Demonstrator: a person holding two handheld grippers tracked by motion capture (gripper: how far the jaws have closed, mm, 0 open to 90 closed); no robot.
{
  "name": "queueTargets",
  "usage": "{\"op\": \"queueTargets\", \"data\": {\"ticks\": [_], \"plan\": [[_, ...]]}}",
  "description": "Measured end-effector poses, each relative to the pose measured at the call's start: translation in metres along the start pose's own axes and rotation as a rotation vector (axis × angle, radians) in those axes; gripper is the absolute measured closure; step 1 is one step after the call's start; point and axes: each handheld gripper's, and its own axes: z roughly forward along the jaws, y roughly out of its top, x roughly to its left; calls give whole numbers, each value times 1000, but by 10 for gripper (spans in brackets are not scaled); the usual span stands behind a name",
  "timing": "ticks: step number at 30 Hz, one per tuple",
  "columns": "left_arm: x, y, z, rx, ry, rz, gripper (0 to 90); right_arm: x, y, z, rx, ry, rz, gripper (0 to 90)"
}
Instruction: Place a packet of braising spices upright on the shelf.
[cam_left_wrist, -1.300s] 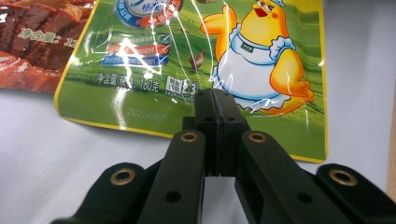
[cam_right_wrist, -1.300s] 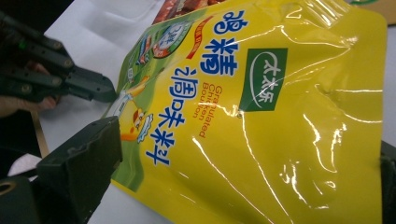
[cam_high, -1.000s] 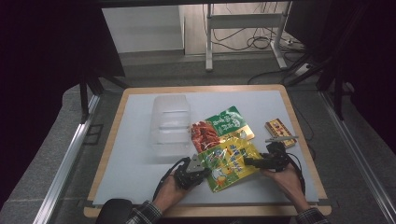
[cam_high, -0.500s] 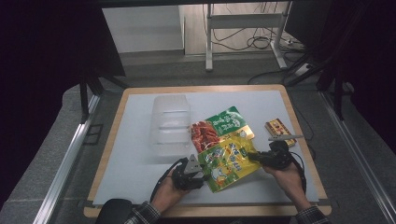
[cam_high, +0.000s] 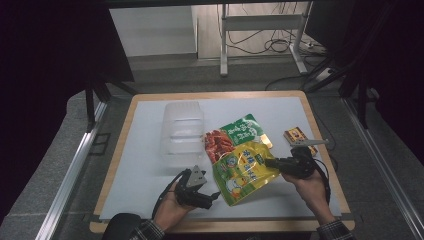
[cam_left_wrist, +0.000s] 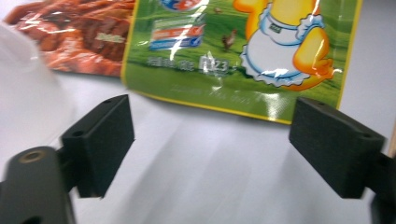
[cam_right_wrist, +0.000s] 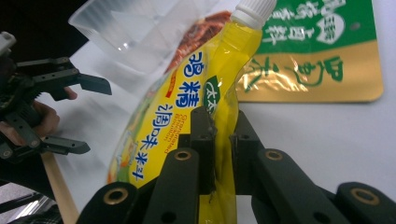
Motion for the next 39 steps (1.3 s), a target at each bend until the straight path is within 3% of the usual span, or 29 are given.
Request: {"op": "queueTargets", "data": {"ticks": [3, 8, 20, 33, 39], "plan": [[2, -2, -5, -12, 8, -19, 95, 5, 5, -2, -7, 8, -15, 835], [3, -5, -10, -19, 15, -17, 67, 11, 14, -4, -9, 15, -43, 841], [-1, -10, -17, -47, 1, 17, 37, 32, 37, -14, -9, 38, -114, 849], [-2, -14, -20, -24, 28, 43, 37, 49, 54, -17, -20, 82, -188, 859], [-2, -15, -22, -24, 36, 52, 37, 56, 65, -21, -32, 75, -228, 861]]}}
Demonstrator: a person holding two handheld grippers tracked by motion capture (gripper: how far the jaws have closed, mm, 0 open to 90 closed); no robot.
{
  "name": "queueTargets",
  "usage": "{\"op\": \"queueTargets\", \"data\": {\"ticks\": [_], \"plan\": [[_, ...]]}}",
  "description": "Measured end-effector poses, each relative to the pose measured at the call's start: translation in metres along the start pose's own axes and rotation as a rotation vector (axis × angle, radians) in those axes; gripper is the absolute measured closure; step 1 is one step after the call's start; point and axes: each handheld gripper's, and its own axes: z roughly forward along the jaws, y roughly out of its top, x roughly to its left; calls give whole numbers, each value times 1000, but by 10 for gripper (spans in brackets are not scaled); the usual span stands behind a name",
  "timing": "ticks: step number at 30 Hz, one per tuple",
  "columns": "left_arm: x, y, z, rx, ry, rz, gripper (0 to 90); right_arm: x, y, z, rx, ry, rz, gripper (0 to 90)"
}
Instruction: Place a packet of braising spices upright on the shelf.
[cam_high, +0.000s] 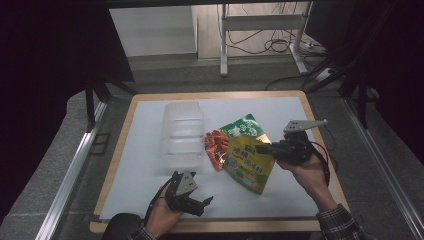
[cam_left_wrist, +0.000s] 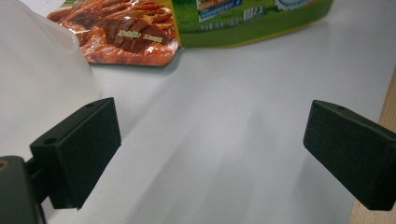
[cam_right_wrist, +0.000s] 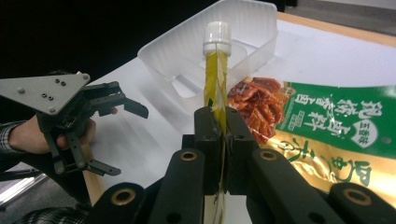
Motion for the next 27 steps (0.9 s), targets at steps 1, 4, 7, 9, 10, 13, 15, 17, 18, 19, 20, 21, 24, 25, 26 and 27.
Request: {"op": "queueTargets", "data": {"ticks": [1, 4, 7, 9, 10, 13, 15, 17, 18, 19, 20, 21, 24, 25, 26, 27], "plan": [[0, 0, 0, 1, 0, 0, 37, 0, 1, 0, 0, -1, -2, 861], [0, -1, -2, 0, 2, 0, 37, -1, 5, -1, -8, -5, -3, 862], [0, -2, -3, -3, 3, -3, 37, -2, 9, -1, -17, -10, -8, 862], [0, -2, -4, -3, 3, -5, 36, -2, 11, 0, -18, -15, -12, 861], [0, -3, -4, -2, 2, -6, 36, -3, 13, 0, -18, -15, -12, 862], [0, -4, -5, -3, 2, -6, 34, -3, 18, 0, -20, -18, -22, 862], [0, -4, -6, -6, 2, -4, 29, -4, 22, 2, -21, -18, -34, 862], [1, -5, -7, -6, 3, -1, 22, -4, 26, 4, -21, -14, -56, 862], [1, -6, -7, -5, 4, -1, 20, -5, 28, 5, -21, -11, -60, 862], [1, -6, -8, -4, 5, -2, 17, -5, 29, 6, -23, -11, -64, 862], [1, -7, -8, -6, 5, -2, 14, -6, 31, 7, -24, -8, -70, 862], [1, -7, -9, -7, 4, -6, 12, -6, 33, 8, -26, -7, -79, 862], [2, -8, -10, -13, 3, -14, 2, -6, 40, 9, -38, -6, -93, 862], [2, -9, -11, -15, 4, -15, 1, -6, 42, 9, -46, -7, -96, 862], [2, -9, -11, -17, 4, -18, 0, -6, 45, 9, -49, -14, -100, 862], [3, -9, -12, -19, 5, -19, 0, -5, 49, 10, -50, -23, -112, 862]]}}
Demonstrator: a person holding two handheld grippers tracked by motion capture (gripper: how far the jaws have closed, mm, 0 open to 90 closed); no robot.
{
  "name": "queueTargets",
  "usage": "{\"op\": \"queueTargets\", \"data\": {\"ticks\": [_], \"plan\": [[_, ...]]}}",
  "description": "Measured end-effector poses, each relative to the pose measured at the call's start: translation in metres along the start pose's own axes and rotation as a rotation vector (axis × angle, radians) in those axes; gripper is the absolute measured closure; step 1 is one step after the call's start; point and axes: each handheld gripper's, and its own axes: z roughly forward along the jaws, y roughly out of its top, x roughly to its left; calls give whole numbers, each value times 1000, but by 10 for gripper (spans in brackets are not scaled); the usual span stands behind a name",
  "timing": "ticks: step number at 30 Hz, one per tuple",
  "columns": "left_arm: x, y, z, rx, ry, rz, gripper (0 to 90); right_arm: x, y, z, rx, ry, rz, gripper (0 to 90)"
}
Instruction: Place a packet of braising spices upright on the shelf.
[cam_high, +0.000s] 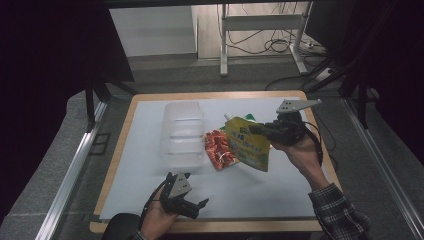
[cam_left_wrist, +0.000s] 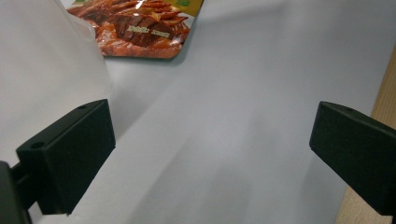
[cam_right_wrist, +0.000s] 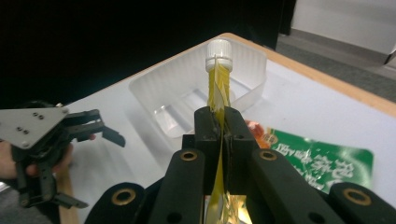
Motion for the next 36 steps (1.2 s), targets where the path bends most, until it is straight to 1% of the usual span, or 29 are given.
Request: {"op": "queueTargets", "data": {"ticks": [5, 9, 13, 15, 21, 23, 28, 36], "plan": [[0, 0, -2, -13, -1, 0, 0, -2, 8, 3, 3, -15, -19, 862], [0, -2, -2, -5, -1, 1, 0, -5, 13, 6, -7, -5, -25, 862], [0, -2, -4, -8, 2, 2, 0, -6, 17, 12, -4, 10, -40, 861], [1, -3, -5, -5, 5, 3, 0, -7, 19, 16, -4, 16, -55, 861], [1, -4, -6, -4, 3, 4, 0, -10, 29, 27, -6, 28, -72, 861], [0, -4, -7, -1, 2, 7, 0, -10, 33, 31, -9, 35, -86, 861], [0, -6, -7, 11, -3, 13, 0, -13, 41, 41, -11, 42, -100, 861], [2, -7, -8, 14, 3, -8, 0, -20, 52, 53, -37, 58, -104, 861]]}}
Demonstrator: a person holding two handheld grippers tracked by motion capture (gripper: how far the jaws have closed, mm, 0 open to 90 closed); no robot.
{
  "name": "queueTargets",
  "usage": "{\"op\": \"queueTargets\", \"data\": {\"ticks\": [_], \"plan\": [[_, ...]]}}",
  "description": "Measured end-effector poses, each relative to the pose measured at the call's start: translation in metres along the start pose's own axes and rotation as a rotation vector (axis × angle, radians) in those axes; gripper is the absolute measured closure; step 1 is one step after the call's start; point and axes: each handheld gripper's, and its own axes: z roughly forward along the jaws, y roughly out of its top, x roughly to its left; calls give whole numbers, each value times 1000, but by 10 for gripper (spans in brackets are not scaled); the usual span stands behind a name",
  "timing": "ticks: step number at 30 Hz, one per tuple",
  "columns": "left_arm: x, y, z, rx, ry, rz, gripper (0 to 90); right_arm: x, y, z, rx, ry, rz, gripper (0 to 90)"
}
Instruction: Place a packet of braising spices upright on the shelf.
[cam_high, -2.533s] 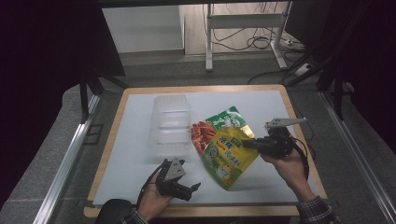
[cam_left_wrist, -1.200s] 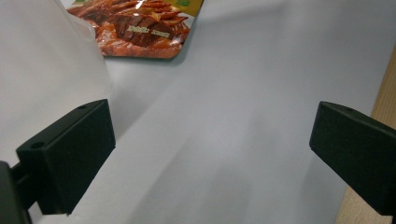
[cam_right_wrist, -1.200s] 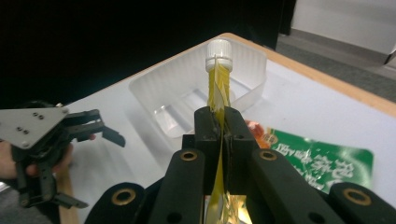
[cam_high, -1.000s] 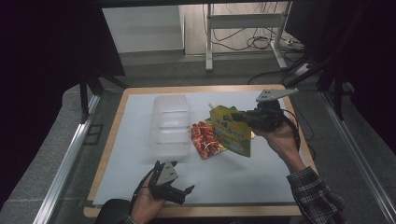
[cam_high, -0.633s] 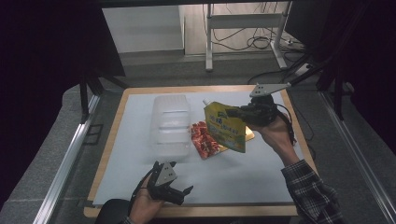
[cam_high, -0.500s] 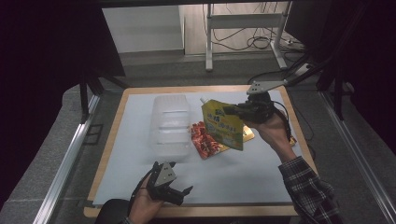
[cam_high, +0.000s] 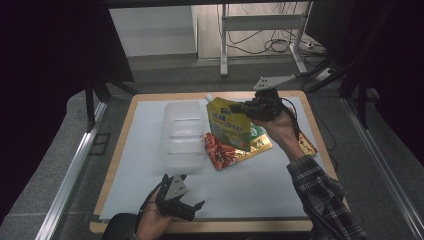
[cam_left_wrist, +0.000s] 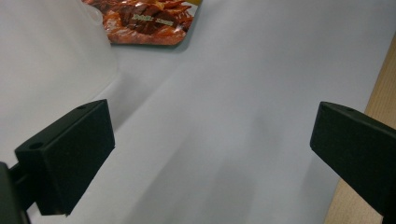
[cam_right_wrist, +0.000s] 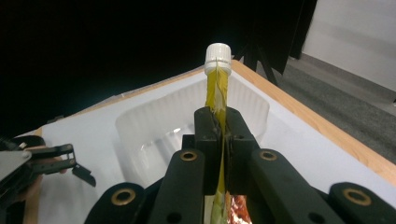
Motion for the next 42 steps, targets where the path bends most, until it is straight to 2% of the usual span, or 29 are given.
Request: {"op": "queueTargets", "data": {"ticks": [10, 27, 35, 42], "plan": [[0, 0, 0, 12, -2, 11, 0, -11, 16, 17, -15, 5, -22, 861], [0, -1, 2, 22, -19, 18, 0, -33, 34, 48, -57, 31, 0, 861], [3, -2, 1, 6, -34, -17, 0, -41, 40, 68, -76, 47, 12, 861], [4, -1, 0, -4, -39, -20, 0, -44, 48, 91, -88, 54, 1, 861]]}}
